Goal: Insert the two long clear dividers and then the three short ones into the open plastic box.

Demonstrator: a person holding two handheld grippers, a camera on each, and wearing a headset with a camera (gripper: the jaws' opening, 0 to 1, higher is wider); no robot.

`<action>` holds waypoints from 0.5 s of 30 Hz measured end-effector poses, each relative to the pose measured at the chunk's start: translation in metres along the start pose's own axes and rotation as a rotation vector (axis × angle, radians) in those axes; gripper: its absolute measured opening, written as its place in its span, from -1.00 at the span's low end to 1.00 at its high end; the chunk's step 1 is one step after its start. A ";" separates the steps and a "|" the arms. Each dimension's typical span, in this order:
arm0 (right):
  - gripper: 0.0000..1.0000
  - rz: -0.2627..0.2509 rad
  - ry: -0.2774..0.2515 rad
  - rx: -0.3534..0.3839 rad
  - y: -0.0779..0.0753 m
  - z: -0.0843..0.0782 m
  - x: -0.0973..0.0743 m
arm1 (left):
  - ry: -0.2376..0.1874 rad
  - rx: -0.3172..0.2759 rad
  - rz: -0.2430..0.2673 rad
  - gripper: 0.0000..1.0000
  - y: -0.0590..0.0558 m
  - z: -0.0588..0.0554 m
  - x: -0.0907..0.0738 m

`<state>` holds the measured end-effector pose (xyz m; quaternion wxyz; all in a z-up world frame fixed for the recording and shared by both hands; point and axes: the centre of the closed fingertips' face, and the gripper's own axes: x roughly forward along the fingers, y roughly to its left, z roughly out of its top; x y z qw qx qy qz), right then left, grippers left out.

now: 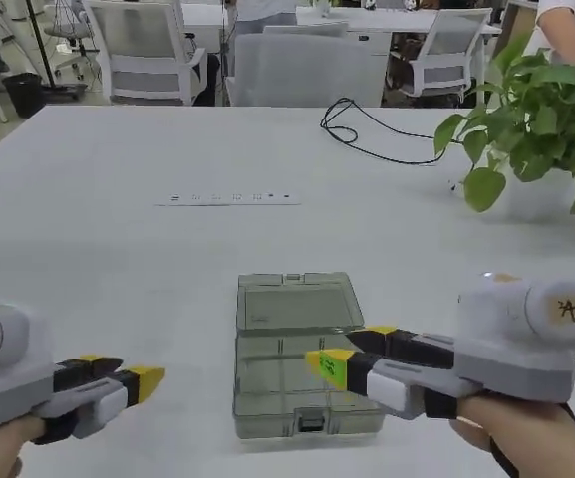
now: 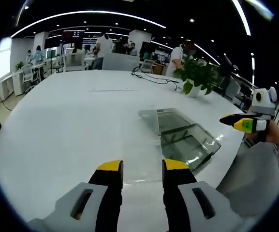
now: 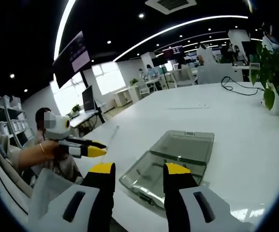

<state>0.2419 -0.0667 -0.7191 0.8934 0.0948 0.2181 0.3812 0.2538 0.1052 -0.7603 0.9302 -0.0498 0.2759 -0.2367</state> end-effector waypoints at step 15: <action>-0.41 0.037 -0.078 0.079 0.025 0.007 0.017 | -0.086 -0.015 -0.104 -0.40 -0.055 0.012 0.002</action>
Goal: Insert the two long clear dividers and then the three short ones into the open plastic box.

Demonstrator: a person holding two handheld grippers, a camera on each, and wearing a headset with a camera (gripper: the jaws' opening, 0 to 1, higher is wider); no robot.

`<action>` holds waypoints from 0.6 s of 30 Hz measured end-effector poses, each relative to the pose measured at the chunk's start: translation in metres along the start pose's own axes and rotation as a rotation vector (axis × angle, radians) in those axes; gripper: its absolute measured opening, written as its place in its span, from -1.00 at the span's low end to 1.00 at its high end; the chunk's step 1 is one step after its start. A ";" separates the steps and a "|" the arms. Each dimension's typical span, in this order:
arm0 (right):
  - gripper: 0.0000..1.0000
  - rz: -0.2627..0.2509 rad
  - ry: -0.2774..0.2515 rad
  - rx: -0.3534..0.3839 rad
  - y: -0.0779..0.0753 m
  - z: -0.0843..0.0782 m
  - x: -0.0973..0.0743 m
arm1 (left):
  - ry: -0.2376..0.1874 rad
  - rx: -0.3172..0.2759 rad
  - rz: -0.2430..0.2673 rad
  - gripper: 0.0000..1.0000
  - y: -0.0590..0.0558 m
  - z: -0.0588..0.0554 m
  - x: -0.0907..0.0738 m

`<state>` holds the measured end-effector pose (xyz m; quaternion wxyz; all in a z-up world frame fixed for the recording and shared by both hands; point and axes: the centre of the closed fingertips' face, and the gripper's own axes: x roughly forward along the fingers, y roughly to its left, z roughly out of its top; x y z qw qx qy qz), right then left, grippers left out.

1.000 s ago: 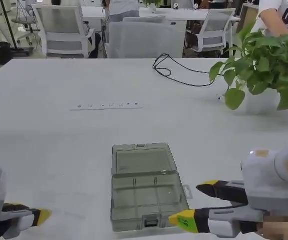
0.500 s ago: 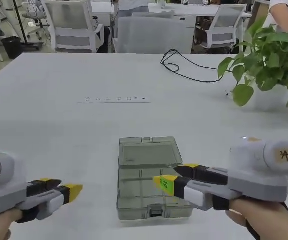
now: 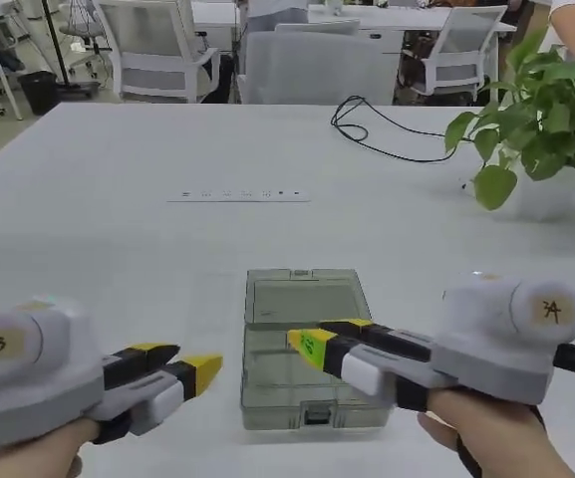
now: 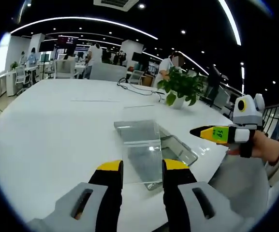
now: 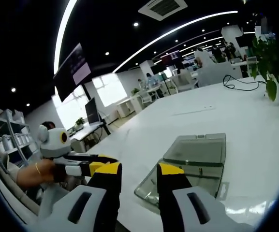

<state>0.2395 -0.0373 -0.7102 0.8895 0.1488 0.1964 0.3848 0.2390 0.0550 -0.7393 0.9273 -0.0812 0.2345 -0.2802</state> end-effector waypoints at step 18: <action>-0.60 0.049 -0.065 0.053 0.022 0.004 0.021 | -0.051 -0.021 -0.056 -0.40 -0.038 0.002 0.007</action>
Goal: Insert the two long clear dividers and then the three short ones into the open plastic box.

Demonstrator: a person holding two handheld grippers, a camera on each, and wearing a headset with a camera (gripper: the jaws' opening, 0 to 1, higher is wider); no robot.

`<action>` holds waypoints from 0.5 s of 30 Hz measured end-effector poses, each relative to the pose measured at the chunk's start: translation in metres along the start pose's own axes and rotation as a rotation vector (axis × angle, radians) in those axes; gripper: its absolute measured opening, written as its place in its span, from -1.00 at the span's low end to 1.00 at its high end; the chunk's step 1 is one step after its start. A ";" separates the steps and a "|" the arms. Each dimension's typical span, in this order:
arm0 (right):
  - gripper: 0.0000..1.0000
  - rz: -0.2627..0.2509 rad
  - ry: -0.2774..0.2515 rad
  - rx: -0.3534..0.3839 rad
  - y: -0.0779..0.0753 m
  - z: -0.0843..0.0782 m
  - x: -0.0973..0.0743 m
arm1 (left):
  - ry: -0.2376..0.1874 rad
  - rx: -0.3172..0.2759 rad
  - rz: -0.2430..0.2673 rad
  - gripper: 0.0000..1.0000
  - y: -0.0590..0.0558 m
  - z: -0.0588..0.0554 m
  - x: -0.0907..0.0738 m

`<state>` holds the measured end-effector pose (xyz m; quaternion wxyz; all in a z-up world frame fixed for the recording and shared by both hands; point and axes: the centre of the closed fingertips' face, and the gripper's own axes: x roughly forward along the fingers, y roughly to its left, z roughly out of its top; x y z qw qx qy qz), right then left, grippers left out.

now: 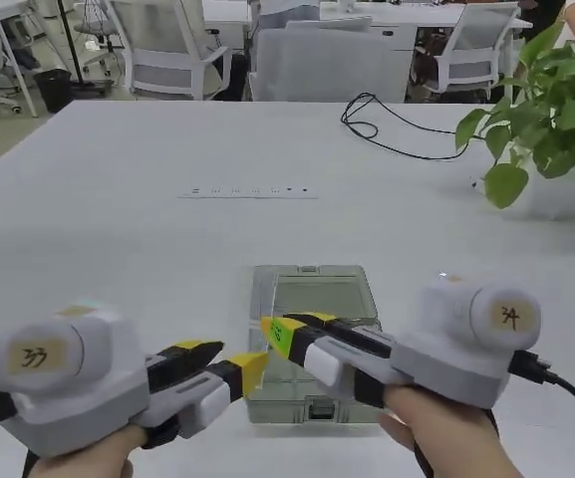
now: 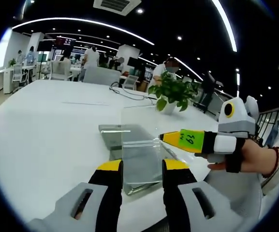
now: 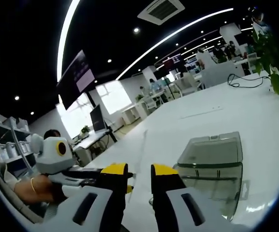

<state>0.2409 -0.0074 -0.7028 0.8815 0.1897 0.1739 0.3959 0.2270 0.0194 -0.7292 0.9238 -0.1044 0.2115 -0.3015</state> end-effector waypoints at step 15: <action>-0.79 -0.005 -0.001 0.096 -0.005 -0.003 0.004 | -0.011 -0.021 -0.052 -0.40 -0.021 0.003 0.008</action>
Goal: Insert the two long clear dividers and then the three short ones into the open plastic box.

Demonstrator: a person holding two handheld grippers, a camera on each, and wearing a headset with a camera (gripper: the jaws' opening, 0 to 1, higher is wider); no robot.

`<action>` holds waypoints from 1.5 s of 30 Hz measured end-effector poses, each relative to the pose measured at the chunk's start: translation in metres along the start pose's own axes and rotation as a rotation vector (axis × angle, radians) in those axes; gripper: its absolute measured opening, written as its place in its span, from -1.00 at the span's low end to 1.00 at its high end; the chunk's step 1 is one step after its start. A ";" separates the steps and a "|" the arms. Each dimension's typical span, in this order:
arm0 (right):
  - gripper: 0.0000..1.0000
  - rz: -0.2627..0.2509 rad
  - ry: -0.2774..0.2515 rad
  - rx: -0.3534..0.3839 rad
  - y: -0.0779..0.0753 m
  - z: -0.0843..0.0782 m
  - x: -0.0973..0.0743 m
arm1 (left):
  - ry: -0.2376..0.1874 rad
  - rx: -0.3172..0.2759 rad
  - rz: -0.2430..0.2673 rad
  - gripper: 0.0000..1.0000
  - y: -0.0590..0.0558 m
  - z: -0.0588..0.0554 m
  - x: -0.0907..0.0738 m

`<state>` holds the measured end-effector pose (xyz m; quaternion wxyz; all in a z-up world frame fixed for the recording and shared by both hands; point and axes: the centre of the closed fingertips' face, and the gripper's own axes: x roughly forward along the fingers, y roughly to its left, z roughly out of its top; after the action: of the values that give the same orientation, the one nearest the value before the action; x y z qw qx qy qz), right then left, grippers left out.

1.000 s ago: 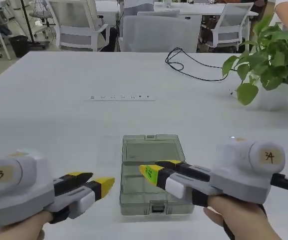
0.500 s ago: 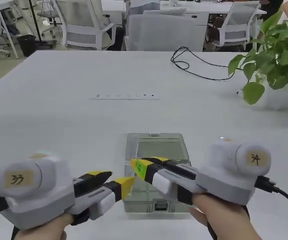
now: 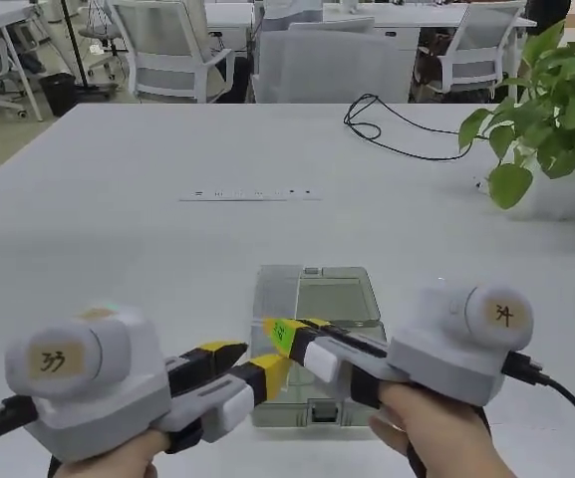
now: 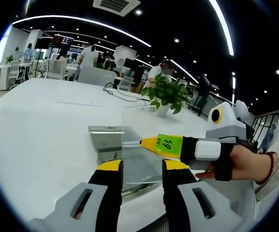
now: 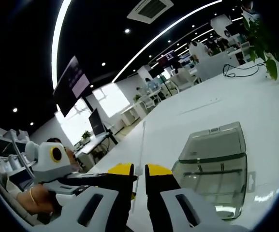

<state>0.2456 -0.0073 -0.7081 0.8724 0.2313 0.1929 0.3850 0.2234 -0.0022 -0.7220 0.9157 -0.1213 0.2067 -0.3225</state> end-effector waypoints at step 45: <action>-0.87 -0.338 0.240 0.235 -0.065 0.004 -0.034 | 0.087 0.348 -0.026 0.18 -0.015 -0.007 0.000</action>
<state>0.2641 -0.0731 -0.7356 0.8624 0.2479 0.3748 0.2331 0.2125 -0.0141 -0.7229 0.9089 0.0505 0.1859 -0.3700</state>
